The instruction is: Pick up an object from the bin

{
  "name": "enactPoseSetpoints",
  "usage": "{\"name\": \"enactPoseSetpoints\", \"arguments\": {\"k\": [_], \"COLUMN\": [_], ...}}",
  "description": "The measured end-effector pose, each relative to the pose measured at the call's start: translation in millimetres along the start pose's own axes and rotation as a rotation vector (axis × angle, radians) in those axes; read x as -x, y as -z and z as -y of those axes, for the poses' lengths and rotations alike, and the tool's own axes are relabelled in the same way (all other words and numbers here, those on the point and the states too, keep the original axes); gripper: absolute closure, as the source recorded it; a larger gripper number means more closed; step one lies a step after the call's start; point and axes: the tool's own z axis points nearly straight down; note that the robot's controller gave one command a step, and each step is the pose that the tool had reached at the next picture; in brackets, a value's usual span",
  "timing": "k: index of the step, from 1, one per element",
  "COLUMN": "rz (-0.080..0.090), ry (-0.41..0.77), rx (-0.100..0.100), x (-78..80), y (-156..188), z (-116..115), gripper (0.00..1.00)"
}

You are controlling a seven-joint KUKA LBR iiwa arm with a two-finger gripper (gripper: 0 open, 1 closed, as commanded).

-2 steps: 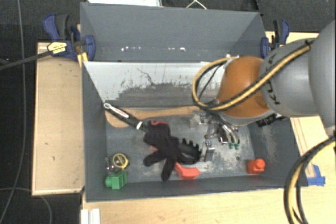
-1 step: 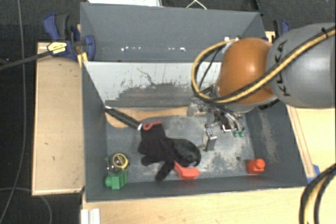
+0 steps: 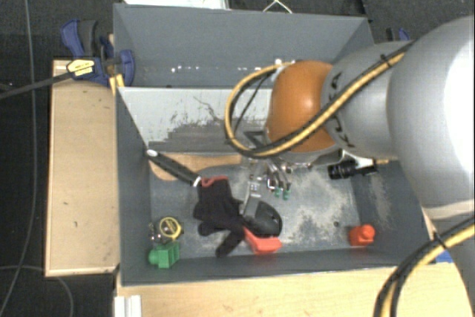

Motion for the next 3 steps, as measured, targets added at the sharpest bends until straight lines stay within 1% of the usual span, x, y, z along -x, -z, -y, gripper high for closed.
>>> {"name": "enactPoseSetpoints", "arguments": {"k": [1, 2, 3], "rz": [0.024, 0.001, 0.000], "ry": [0.445, -0.238, -0.236], "rx": [-0.002, -0.001, -0.002], "x": [-49.5, -33.5, -33.6], "y": [-27, -30, -30], "z": [-5, -49, -49], "gripper": [0.00, 1.00, 1.00]}}
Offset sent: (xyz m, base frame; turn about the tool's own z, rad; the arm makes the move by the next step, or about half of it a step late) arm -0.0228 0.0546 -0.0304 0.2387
